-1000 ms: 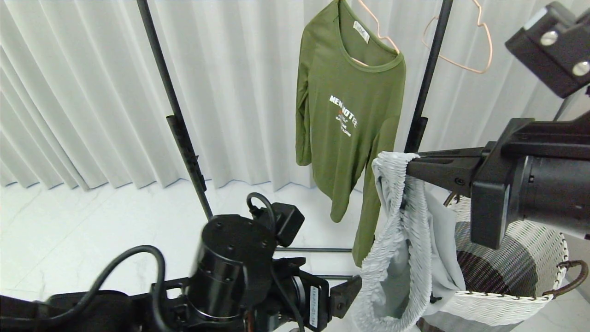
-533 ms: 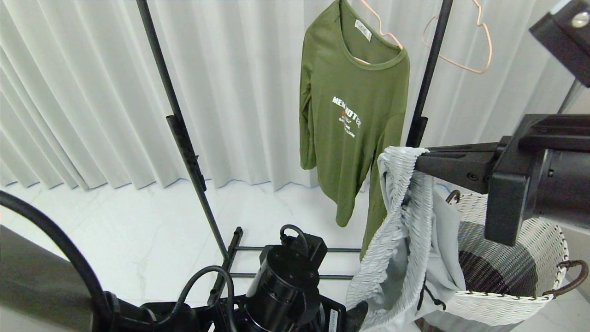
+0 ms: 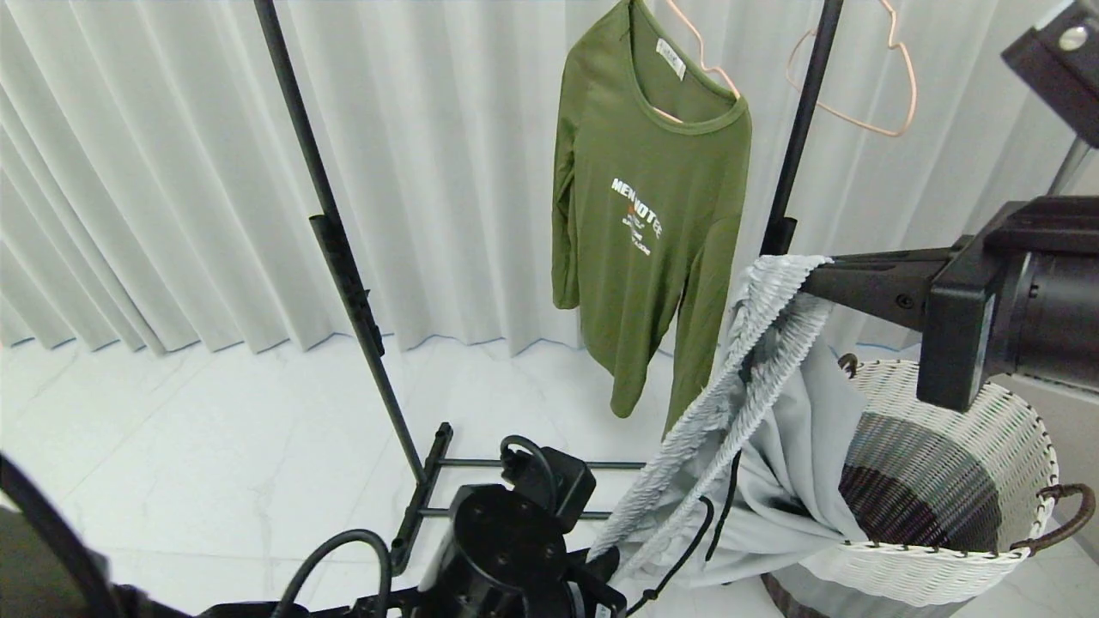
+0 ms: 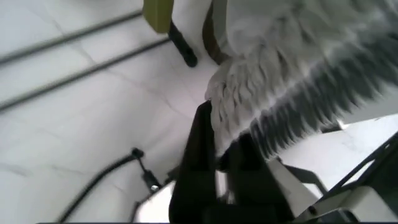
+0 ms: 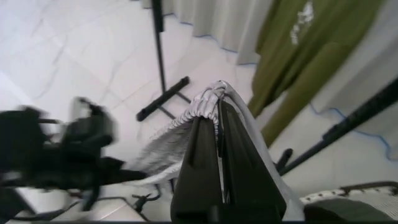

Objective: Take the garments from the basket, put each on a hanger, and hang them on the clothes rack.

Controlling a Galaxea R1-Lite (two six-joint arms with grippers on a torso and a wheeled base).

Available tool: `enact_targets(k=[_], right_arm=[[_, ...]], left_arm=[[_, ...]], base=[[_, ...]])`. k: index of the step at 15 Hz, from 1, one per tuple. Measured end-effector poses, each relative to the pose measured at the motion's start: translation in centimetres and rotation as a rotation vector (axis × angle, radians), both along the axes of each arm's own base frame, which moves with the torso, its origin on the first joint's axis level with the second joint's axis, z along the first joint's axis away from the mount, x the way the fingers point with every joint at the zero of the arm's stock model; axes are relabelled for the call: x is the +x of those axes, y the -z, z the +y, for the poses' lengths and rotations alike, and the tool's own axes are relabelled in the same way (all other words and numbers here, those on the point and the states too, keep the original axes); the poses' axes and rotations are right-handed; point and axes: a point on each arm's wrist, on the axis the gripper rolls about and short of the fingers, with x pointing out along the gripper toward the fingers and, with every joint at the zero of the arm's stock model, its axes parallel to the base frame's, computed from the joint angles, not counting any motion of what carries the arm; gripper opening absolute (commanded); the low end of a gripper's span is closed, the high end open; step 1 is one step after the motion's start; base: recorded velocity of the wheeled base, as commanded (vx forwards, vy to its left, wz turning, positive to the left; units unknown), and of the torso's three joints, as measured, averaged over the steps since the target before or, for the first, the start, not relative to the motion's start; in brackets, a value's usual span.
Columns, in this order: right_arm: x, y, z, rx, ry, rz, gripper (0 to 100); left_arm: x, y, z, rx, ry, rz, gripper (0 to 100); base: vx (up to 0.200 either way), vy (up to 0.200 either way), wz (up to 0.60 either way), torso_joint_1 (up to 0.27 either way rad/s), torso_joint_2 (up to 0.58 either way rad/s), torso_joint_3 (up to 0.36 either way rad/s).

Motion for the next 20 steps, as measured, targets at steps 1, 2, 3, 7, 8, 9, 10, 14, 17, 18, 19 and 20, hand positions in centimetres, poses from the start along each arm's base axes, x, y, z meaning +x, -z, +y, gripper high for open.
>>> enact_targets(k=[1, 2, 3, 7, 8, 9, 10, 14, 17, 18, 19, 20], right_arm=[[0.5, -0.1, -0.4, 0.004, 0.031, -0.004, 0], [1.0, -0.3, -0.7, 0.008, 0.058, -0.010, 0], [1.4, -0.6, -1.1, 0.015, 0.085, -0.017, 0], [2.0, -3.3, -1.9, 0.085, 0.133, -0.081, 0], [2.0, -3.9, -2.0, 0.094, 0.134, -0.100, 0], [1.9, -4.6, -2.1, 0.101, 0.134, -0.121, 0], [1.9, -5.1, -2.3, 0.107, 0.138, -0.141, 0], [1.6, -7.3, -3.1, 0.111, 0.148, -0.229, 0], [1.1, -8.2, -3.6, 0.090, 0.152, -0.277, 0], [1.0, -8.6, -3.8, 0.093, 0.154, -0.286, 0], [0.8, -8.7, -4.0, 0.085, 0.154, -0.282, 0], [0.6, -8.6, -4.2, 0.069, 0.153, -0.272, 0]], left_arm=[[-0.2, -1.0, 0.9, 0.001, 0.005, -0.034, 0], [-0.2, -2.0, 2.0, 0.002, -0.007, -0.058, 0], [-0.3, -3.0, 3.3, 0.028, -0.026, -0.056, 0], [1.0, -13.1, 6.8, -0.020, -0.150, -0.125, 0], [1.1, -16.6, 7.4, -0.070, -0.174, -0.176, 0], [0.9, -19.9, 8.1, -0.114, -0.191, -0.230, 0], [0.4, -23.0, 8.9, -0.142, -0.201, -0.280, 0], [-0.7, -30.9, 10.8, -0.183, -0.216, -0.482, 0], [-0.3, -32.4, 10.7, -0.146, -0.213, -0.560, 0], [-0.2, -32.6, 10.7, -0.134, -0.211, -0.577, 0], [-0.1, -32.5, 10.6, -0.112, -0.215, -0.584, 0], [0.1, -32.1, 10.5, -0.082, -0.220, -0.583, 0]], base=[[0.000, 0.000, 0.00, 0.000, 0.00, 0.000], [0.000, 0.000, 0.00, 0.000, 0.00, 0.000], [0.000, 0.000, 0.00, 0.000, 0.00, 0.000], [0.000, 0.000, 0.00, 0.000, 0.00, 0.000], [0.000, 0.000, 0.00, 0.000, 0.00, 0.000], [0.000, 0.000, 0.00, 0.000, 0.00, 0.000], [0.000, 0.000, 0.00, 0.000, 0.00, 0.000], [0.000, 0.000, 0.00, 0.000, 0.00, 0.000], [0.000, 0.000, 0.00, 0.000, 0.00, 0.000], [0.000, 0.000, 0.00, 0.000, 0.00, 0.000], [0.000, 0.000, 0.00, 0.000, 0.00, 0.000], [0.000, 0.000, 0.00, 0.000, 0.00, 0.000]])
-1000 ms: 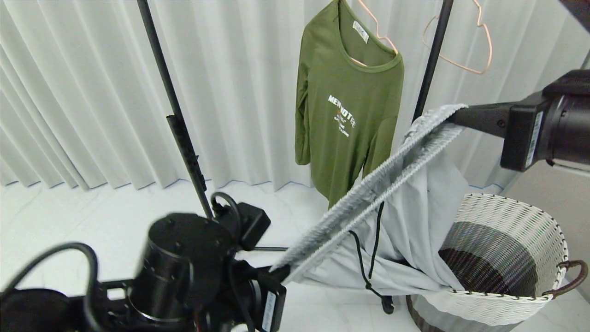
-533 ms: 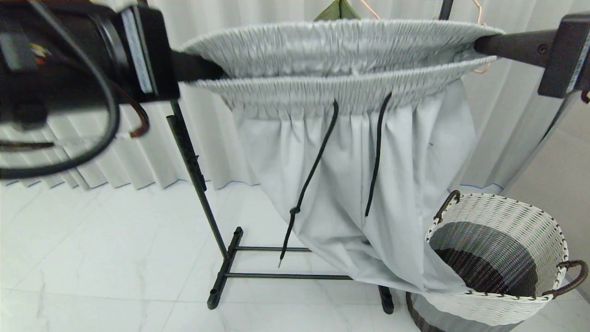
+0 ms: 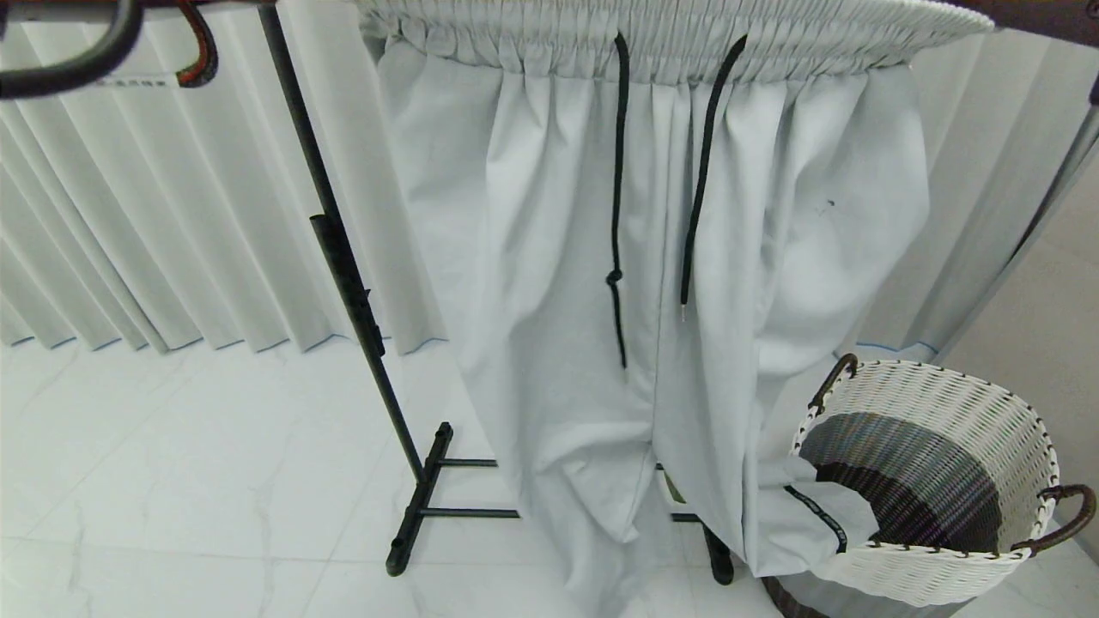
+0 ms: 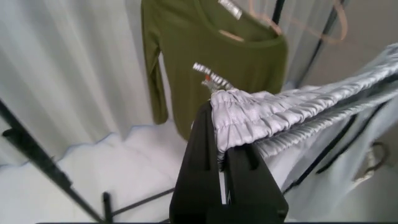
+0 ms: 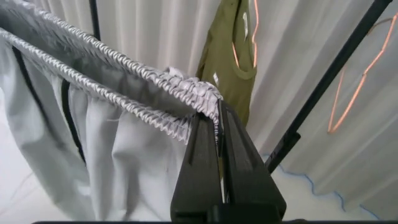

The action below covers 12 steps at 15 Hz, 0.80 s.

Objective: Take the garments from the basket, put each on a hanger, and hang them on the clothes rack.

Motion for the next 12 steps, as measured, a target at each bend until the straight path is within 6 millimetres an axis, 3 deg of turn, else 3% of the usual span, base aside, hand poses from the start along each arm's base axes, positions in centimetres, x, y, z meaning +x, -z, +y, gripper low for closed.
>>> enact_targets(k=[5, 12], right_arm=[[-0.7, 0.1, -1.0, -0.082, 0.015, -0.008, 0], [-0.8, -0.3, -1.2, -0.056, 0.012, -0.034, 0]], left_arm=[[-0.4, 1.0, -1.4, 0.060, -0.001, 0.013, 0], [-0.1, 0.8, -0.8, 0.062, -0.112, 0.004, 0]], base=[[0.000, 0.000, 0.00, 0.000, 0.00, 0.000], [0.000, 0.000, 0.00, 0.000, 0.00, 0.000]])
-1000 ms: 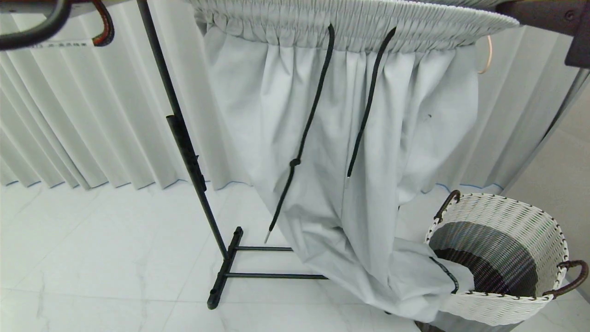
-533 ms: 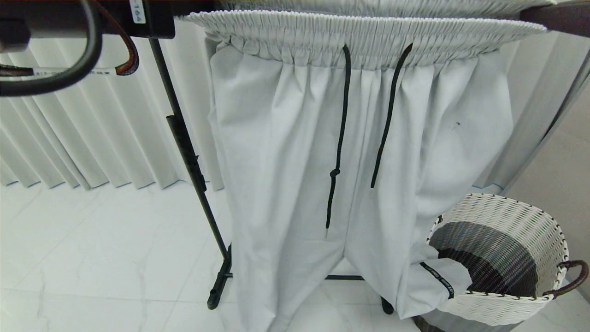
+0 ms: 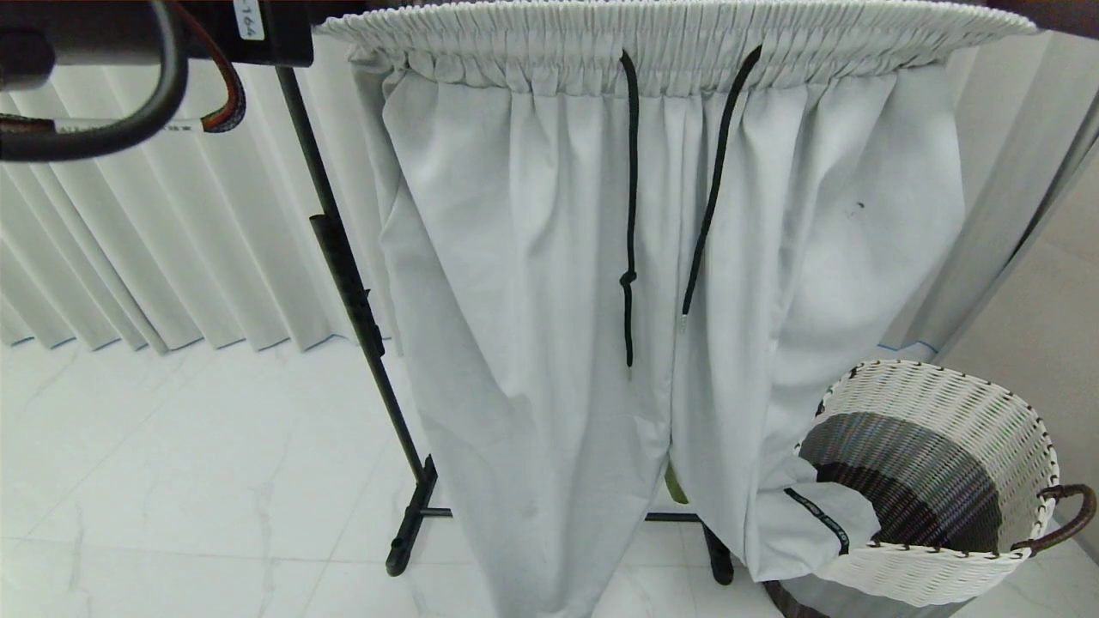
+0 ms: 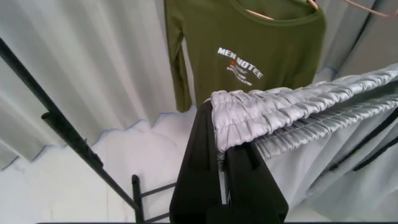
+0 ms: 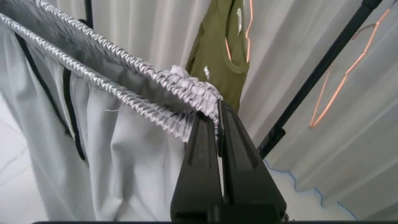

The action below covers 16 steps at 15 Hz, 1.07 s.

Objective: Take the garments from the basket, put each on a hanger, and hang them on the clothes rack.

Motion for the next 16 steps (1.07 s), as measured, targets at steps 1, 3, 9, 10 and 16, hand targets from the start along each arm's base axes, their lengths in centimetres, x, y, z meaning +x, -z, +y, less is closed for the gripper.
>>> enact_targets(k=[1, 3, 9, 10, 16], right_arm=[[0.0, 0.0, 0.1, 0.003, -0.006, -0.003, 0], [0.3, -0.6, 0.8, 0.045, -0.045, -0.047, 0], [1.7, -1.2, 2.6, 0.072, -0.065, -0.074, 0], [1.6, -1.6, 2.6, 0.085, -0.067, -0.086, 0], [2.0, -3.2, 5.3, 0.134, -0.140, -0.121, 0]], left_arm=[[0.0, -0.1, 0.1, 0.000, -0.006, -0.003, 0], [0.5, -0.2, 1.1, 0.014, -0.064, -0.015, 0], [0.0, -2.1, 2.1, -0.036, -0.091, -0.074, 0], [-0.2, -2.5, 1.9, -0.050, -0.079, -0.088, 0], [0.0, -5.1, 3.1, -0.138, -0.133, -0.165, 0]], base=[[0.000, 0.000, 0.00, 0.000, 0.00, 0.000], [0.000, 0.000, 0.00, 0.000, 0.00, 0.000], [0.000, 0.000, 0.00, 0.000, 0.00, 0.000], [0.000, 0.000, 0.00, 0.000, 0.00, 0.000], [0.000, 0.000, 0.00, 0.000, 0.00, 0.000]])
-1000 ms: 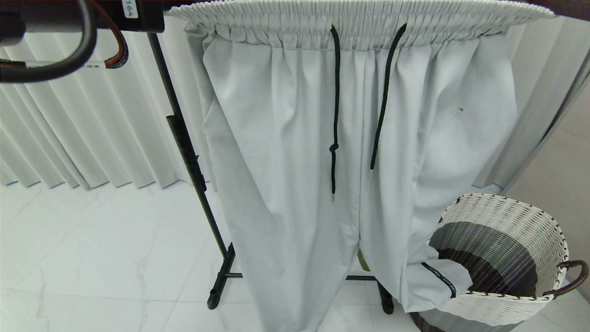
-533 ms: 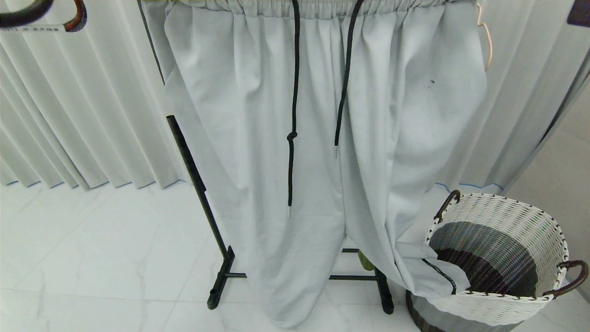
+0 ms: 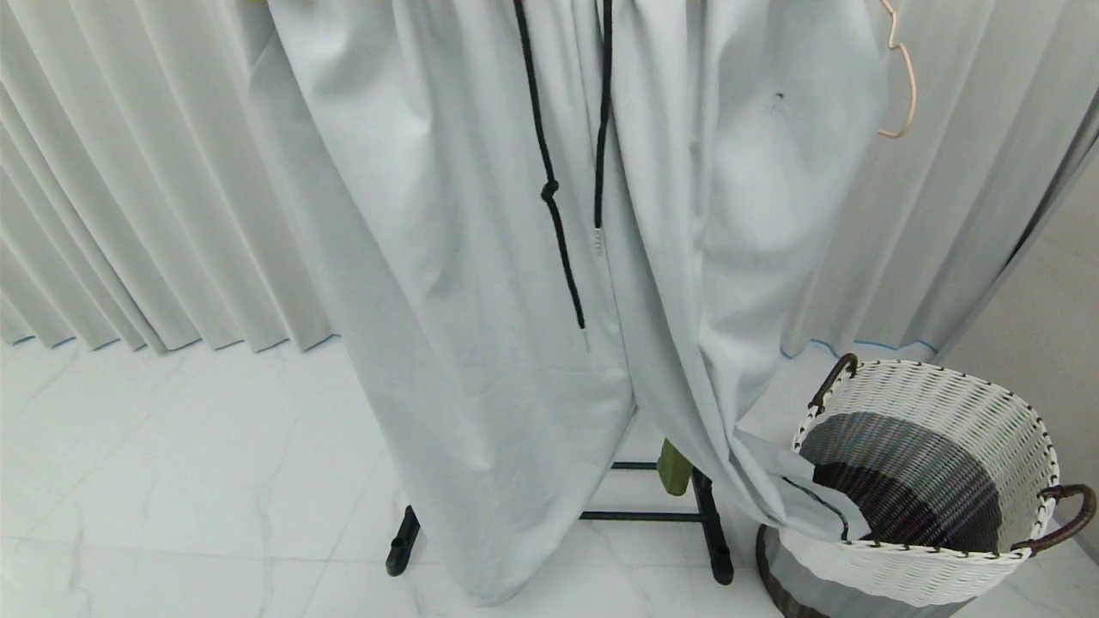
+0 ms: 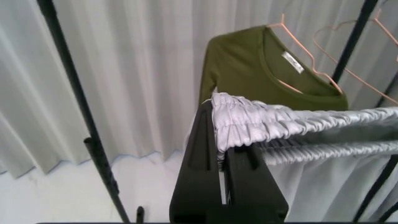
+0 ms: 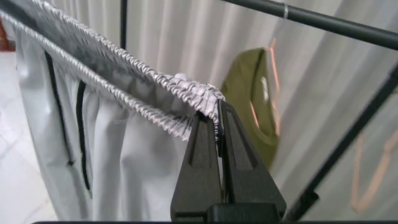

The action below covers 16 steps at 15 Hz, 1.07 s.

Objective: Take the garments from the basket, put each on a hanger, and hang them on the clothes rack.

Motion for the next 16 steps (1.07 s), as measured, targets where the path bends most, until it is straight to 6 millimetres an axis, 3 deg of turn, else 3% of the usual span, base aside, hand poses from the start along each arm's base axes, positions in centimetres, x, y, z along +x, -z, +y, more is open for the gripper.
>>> enact_targets(k=[4, 8, 12, 16], right_arm=[[1.3, -0.7, 2.7, 0.033, -0.026, -0.024, 0], [2.0, -0.4, 2.8, 0.017, -0.002, -0.010, 0], [2.4, 0.6, 0.0, -0.045, 0.089, 0.039, 0], [-0.3, 1.9, -3.8, -0.136, 0.105, 0.146, 0]], left_arm=[[-0.5, -0.4, 1.2, -0.008, -0.041, -0.017, 0], [-0.3, -0.1, 1.4, -0.002, -0.050, -0.008, 0], [-1.5, 1.5, -2.1, 0.040, 0.130, 0.049, 0], [-1.0, 2.9, -4.2, 0.082, 0.176, 0.094, 0]], base=[[0.000, 0.000, 0.00, 0.000, 0.00, 0.000], [0.000, 0.000, 0.00, 0.000, 0.00, 0.000], [0.000, 0.000, 0.00, 0.000, 0.00, 0.000], [0.000, 0.000, 0.00, 0.000, 0.00, 0.000]])
